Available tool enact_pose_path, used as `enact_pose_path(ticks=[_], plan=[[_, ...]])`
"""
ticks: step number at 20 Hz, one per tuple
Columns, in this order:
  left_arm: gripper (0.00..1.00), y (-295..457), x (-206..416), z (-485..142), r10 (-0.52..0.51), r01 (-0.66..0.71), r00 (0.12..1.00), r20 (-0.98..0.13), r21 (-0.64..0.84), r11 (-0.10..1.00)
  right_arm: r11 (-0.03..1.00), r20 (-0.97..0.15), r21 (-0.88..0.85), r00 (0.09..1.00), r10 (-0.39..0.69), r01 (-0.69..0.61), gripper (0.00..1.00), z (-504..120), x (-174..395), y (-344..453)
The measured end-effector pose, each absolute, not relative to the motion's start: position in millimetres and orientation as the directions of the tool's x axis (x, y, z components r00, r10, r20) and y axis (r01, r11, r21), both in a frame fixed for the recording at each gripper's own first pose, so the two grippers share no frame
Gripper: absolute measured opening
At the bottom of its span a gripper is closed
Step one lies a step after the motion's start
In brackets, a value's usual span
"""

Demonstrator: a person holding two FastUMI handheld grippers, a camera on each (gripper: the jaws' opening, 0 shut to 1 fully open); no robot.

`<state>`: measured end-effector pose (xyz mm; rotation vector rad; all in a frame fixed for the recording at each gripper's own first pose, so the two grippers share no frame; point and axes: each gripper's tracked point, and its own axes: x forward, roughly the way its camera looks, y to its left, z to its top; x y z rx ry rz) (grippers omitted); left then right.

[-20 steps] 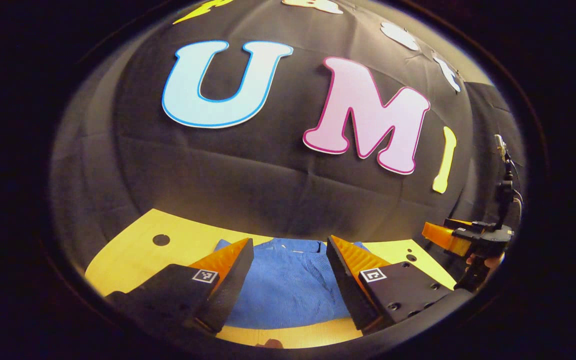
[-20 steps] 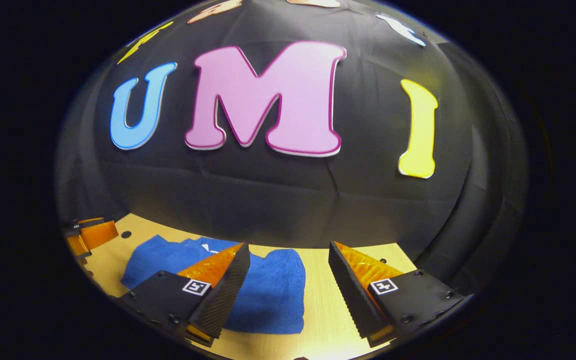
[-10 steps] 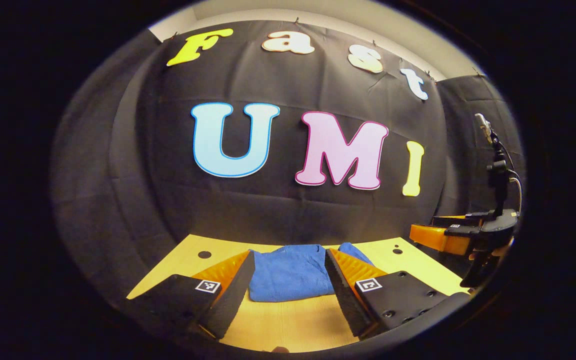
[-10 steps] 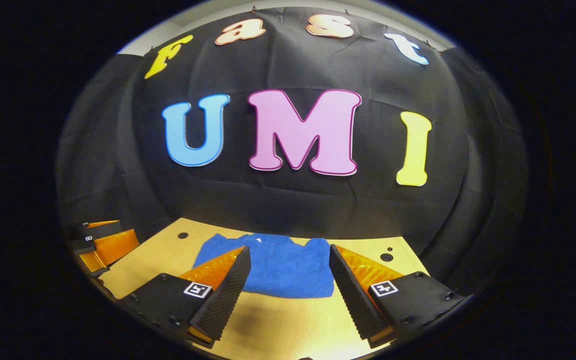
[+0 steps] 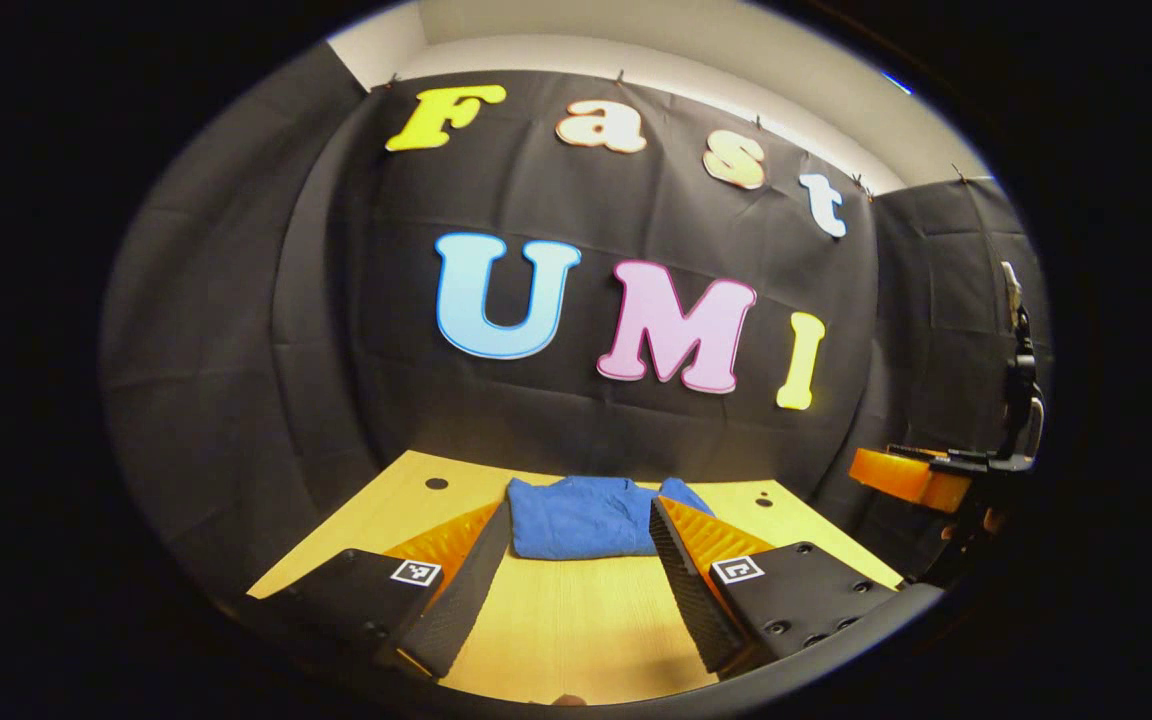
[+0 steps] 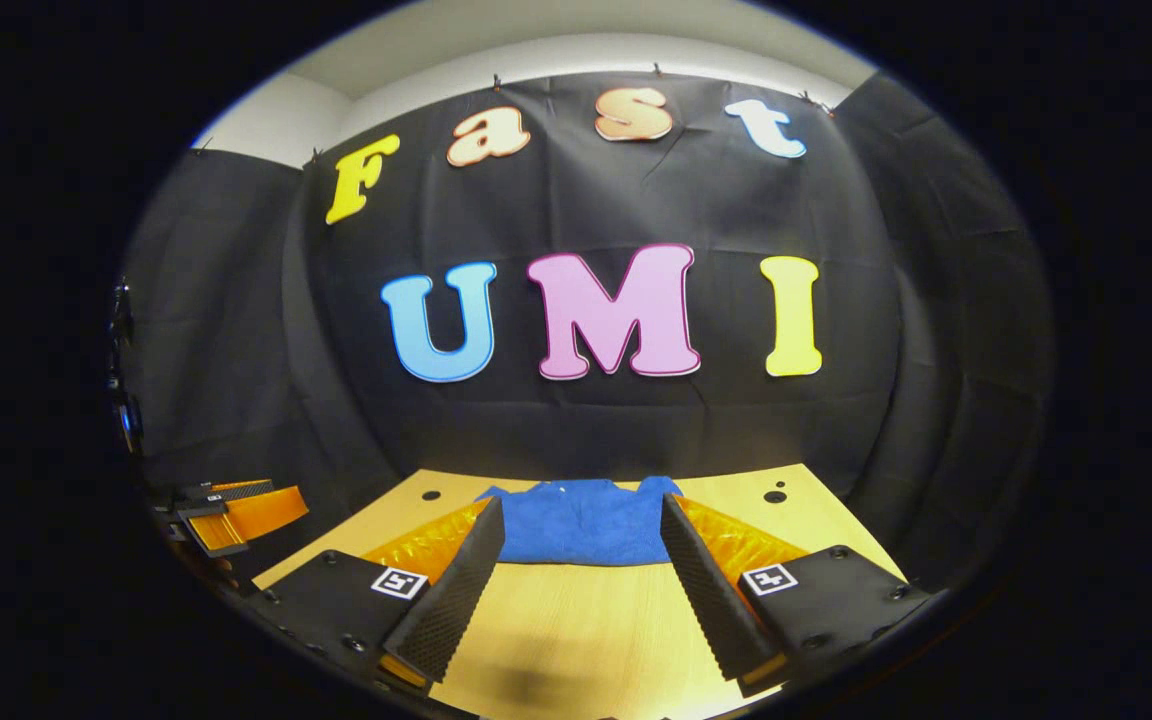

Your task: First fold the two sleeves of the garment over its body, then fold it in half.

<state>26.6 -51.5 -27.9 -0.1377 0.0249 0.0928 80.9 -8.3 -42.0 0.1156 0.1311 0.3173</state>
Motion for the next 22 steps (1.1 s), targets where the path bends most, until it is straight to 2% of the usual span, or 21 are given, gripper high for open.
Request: enact_pose_path(ticks=[3,5,6,7,10,14,15,16,18,20,22], plan=[[0.80,-66.7,4.2,-21.8,0.053,-0.053,0.999,0.006,-0.108,0.993,0.948,-0.090,0.122,0.948,0.304,-0.293,0.98,-39.1,63.6,-14.2],[0.80,-64.5,1.0,-17.8,0.082,-0.082,0.997,0.000,-0.075,0.994,0.953,-0.076,0.099,0.953,0.295,-0.287,0.98,-32.2,62.8,-16.9],[0.80,-66.8,0.1,-12.8,0.089,-0.088,0.996,0.013,-0.065,0.994,0.956,-0.074,0.089,0.955,0.287,-0.280,0.94,-29.6,62.1,-18.9],[0.80,-71.6,0.3,-10.6,0.084,-0.082,0.996,0.022,-0.064,0.995,0.958,-0.059,0.075,0.958,0.282,-0.277,0.98,-24.9,62.9,-20.9],[0.80,-74.9,1.7,-14.9,0.081,-0.080,0.997,0.006,-0.069,0.994,0.960,-0.018,0.051,0.960,0.278,-0.277,0.98,-12.4,68.1,-22.1],[0.81,-74.5,3.3,-15.4,0.090,-0.090,0.996,-0.003,-0.060,0.994,0.960,-0.014,0.055,0.961,0.277,-0.276,0.98,-8.2,71.1,-23.4],[0.81,-73.3,3.3,-16.1,0.093,-0.093,0.996,-0.006,-0.049,0.994,0.960,-0.014,0.057,0.962,0.274,-0.273,0.94,-8.3,72.2,-24.5],[0.81,-72.0,2.2,-16.6,0.098,-0.098,0.995,-0.015,-0.037,0.994,0.962,-0.017,0.057,0.964,0.267,-0.265,0.98,-8.1,70.0,-25.5],[0.81,-70.8,1.0,-11.6,0.100,-0.100,0.995,-0.011,-0.019,0.995,0.964,-0.028,0.058,0.965,0.260,-0.258,0.94,-11.8,70.5,-25.9],[0.80,-72.1,2.1,-9.6,0.089,-0.089,0.996,0.001,-0.008,0.996,0.968,-0.034,0.051,0.968,0.248,-0.246,0.98,-13.1,71.0,-27.3],[0.80,-71.6,1.7,-11.2,0.089,-0.089,0.996,-0.009,-0.005,0.996,0.967,-0.035,0.059,0.968,0.248,-0.246,0.98,-13.6,70.6,-25.3]])
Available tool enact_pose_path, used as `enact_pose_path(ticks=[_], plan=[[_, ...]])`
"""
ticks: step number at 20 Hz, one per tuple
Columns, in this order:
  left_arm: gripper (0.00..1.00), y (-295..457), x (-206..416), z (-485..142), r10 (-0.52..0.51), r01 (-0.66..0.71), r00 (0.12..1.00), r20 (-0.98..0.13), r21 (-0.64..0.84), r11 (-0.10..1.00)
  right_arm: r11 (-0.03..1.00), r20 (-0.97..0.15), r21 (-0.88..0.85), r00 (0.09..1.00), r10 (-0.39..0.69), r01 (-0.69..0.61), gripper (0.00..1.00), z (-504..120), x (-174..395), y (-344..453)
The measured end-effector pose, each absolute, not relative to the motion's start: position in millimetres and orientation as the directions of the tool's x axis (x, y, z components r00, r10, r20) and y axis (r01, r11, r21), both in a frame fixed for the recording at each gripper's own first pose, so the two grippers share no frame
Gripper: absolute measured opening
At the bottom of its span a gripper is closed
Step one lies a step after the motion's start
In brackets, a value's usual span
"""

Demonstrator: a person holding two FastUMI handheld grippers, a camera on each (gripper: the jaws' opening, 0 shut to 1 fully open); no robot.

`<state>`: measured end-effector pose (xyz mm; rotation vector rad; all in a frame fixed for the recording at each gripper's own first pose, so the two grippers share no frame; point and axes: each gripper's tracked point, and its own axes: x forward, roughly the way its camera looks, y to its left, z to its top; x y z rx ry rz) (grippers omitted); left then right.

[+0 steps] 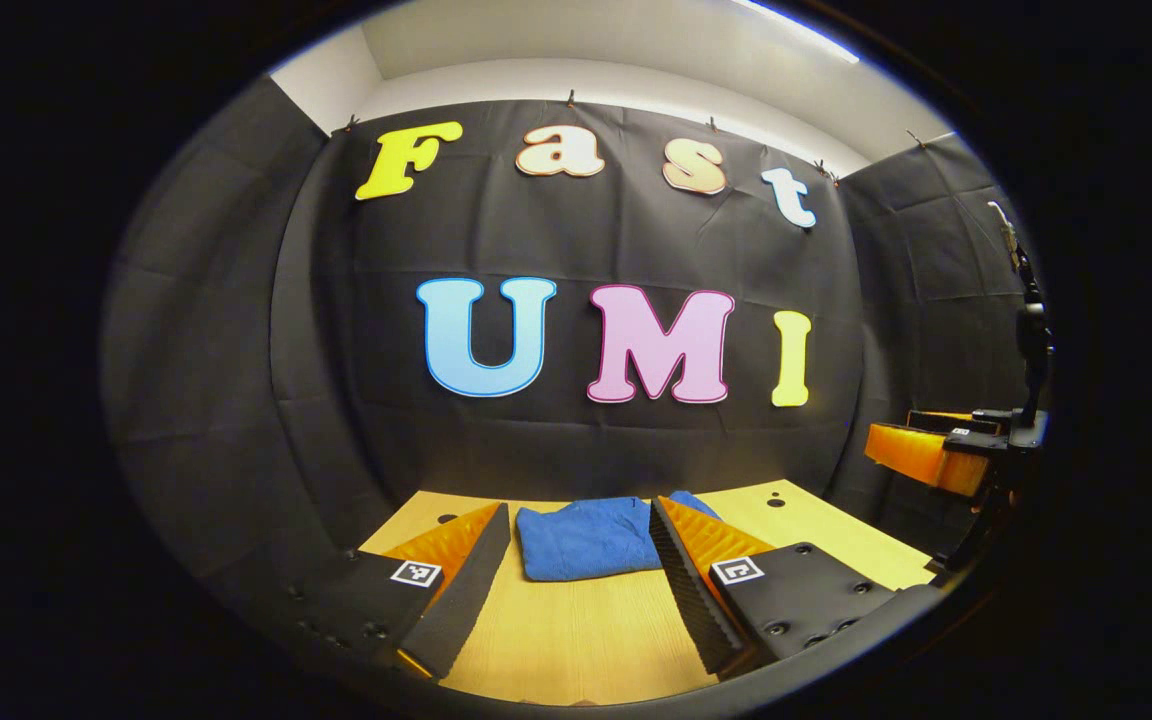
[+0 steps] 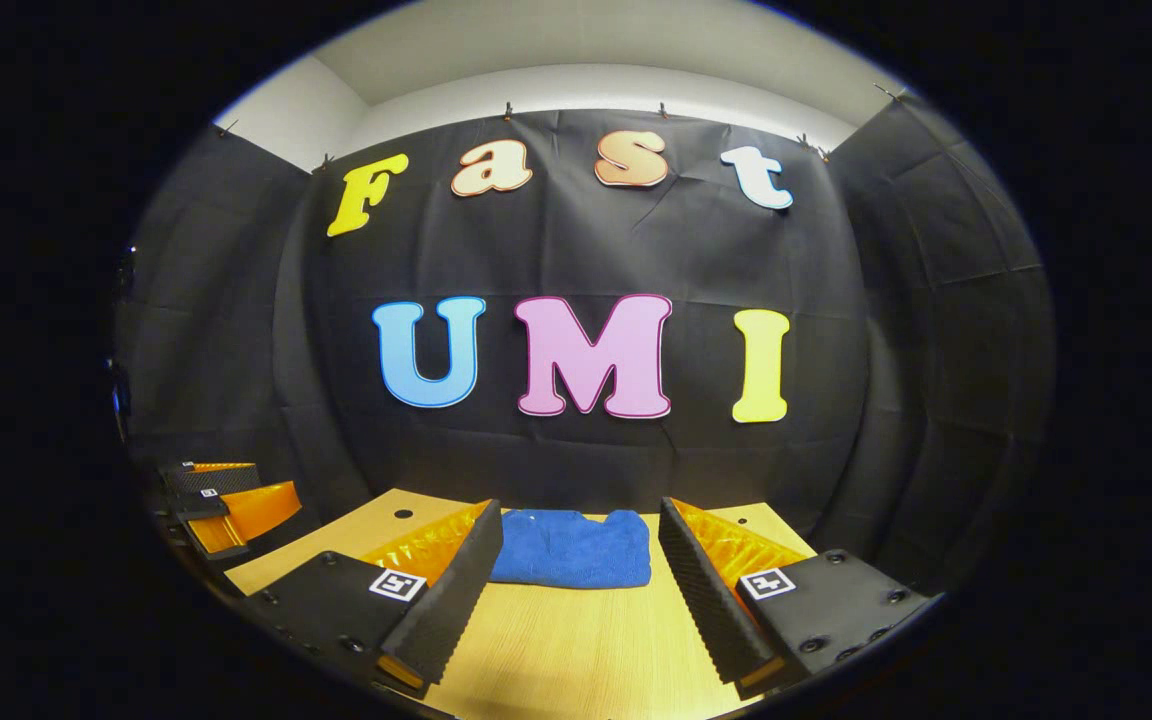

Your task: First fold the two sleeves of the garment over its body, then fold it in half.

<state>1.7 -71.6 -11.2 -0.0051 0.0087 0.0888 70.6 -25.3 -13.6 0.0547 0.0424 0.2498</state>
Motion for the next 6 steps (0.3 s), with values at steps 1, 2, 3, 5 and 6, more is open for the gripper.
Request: enact_pose_path(ticks=[1,2,3,5,6], plan=[[0.81,-72.7,1.8,-9.8,0.083,-0.083,0.997,-0.004,-0.009,0.996,0.967,-0.031,0.060,0.968,0.250,-0.247,0.94,-13.3,69.1,-24.5],[0.80,-75.4,1.1,-8.0,0.074,-0.074,0.997,0.000,-0.012,0.997,0.968,-0.029,0.052,0.969,0.247,-0.245,0.94,-13.3,70.4,-26.4],[0.80,-77.1,0.0,-6.7,0.070,-0.070,0.998,0.003,-0.012,0.997,0.969,-0.029,0.042,0.969,0.245,-0.243,0.98,-13.5,70.9,-28.2],[0.80,-75.4,-0.7,-8.5,0.072,-0.072,0.997,-0.001,-0.014,0.997,0.968,-0.034,0.037,0.968,0.249,-0.247,0.94,-14.6,66.2,-26.6],[0.80,-76.0,-1.5,-7.3,0.071,-0.071,0.997,-0.002,-0.020,0.997,0.968,-0.035,0.035,0.968,0.249,-0.248,0.94,-14.6,65.6,-26.5]])
